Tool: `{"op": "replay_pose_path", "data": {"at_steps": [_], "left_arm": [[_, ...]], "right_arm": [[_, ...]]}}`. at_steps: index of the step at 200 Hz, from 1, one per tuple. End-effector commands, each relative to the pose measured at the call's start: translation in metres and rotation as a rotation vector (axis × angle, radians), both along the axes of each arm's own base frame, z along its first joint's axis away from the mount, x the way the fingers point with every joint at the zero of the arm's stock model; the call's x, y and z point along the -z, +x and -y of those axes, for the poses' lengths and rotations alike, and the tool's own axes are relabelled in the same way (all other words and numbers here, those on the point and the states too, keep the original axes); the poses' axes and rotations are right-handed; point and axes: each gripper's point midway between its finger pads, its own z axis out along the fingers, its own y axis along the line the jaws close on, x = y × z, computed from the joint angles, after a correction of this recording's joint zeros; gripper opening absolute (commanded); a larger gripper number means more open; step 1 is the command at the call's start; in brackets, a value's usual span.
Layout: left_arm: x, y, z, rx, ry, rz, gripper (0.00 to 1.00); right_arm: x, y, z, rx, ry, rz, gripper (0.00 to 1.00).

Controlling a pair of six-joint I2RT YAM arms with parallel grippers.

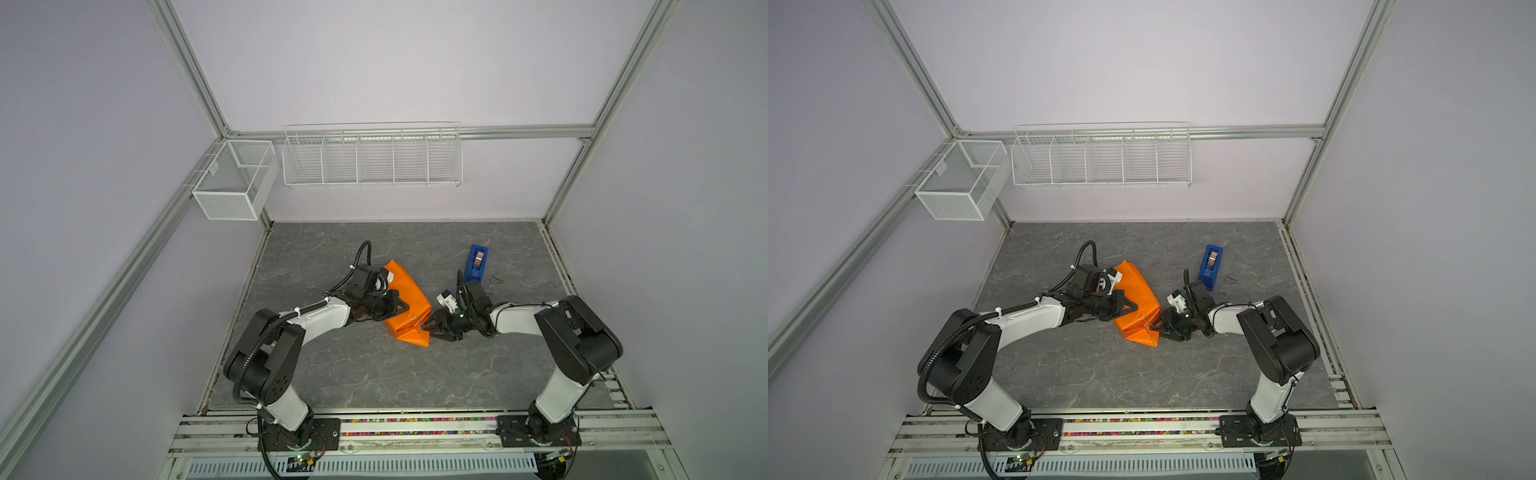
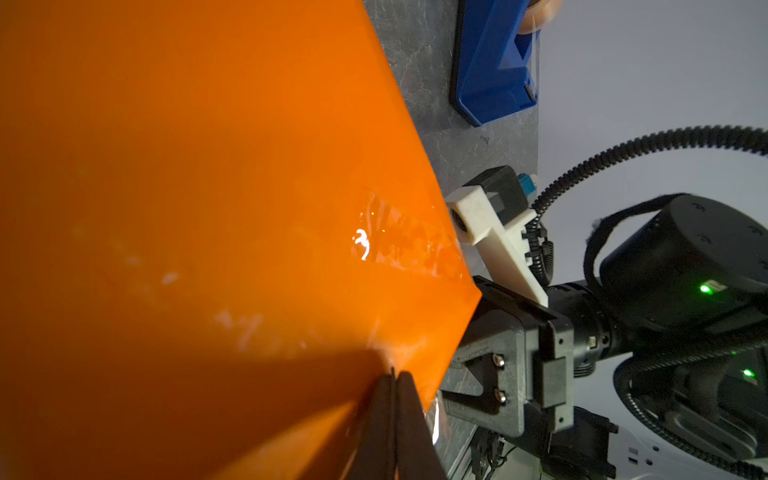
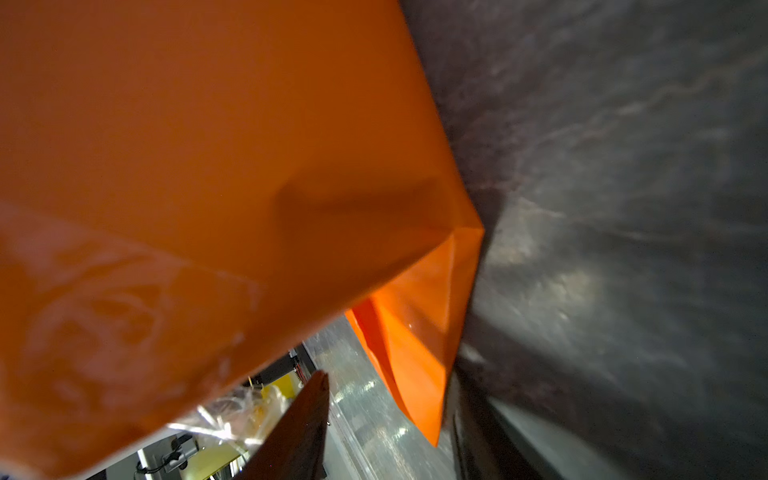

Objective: Wrap the gift box in paper

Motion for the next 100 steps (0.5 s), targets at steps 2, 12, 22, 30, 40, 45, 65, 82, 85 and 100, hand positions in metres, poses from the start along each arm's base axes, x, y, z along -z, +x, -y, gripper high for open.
{"op": "replay_pose_path", "data": {"at_steps": [2, 12, 22, 30, 40, 45, 65, 82, 85, 100], "left_arm": [[0.043, -0.01, -0.023, -0.044, 0.139, -0.09, 0.0], [0.043, -0.01, -0.023, -0.045, 0.139, -0.092, 0.0], [0.042, -0.009, -0.023, -0.045, 0.139, -0.089, 0.0], [0.043, -0.009, -0.023, -0.044, 0.139, -0.091, 0.0], [0.042, -0.009, -0.022, -0.043, 0.138, -0.091, 0.0], [0.042, -0.009, -0.022, -0.043, 0.137, -0.092, 0.0], [0.043, -0.009, -0.022, -0.041, 0.139, -0.091, 0.0], [0.042, -0.009, -0.022, -0.041, 0.137, -0.09, 0.0], [0.042, -0.009, -0.022, -0.039, 0.137, -0.09, 0.0], [0.04, -0.009, -0.022, -0.037, 0.135, -0.088, 0.0]], "right_arm": [[0.016, -0.01, 0.005, 0.026, 0.012, -0.065, 0.49], [0.015, -0.011, 0.005, 0.028, 0.023, -0.068, 0.49], [0.013, -0.012, 0.005, 0.034, 0.04, -0.07, 0.49], [0.01, -0.013, 0.003, 0.038, 0.059, -0.071, 0.48], [0.008, -0.015, 0.003, 0.046, 0.074, -0.075, 0.47], [0.005, -0.015, 0.003, 0.05, 0.083, -0.071, 0.47], [-0.004, -0.013, 0.0, 0.057, 0.117, -0.058, 0.43], [-0.012, -0.01, -0.009, 0.055, 0.172, -0.056, 0.39], [-0.012, -0.01, -0.01, 0.056, 0.181, -0.058, 0.38], [-0.015, -0.006, -0.015, 0.068, 0.225, -0.062, 0.35]]}}
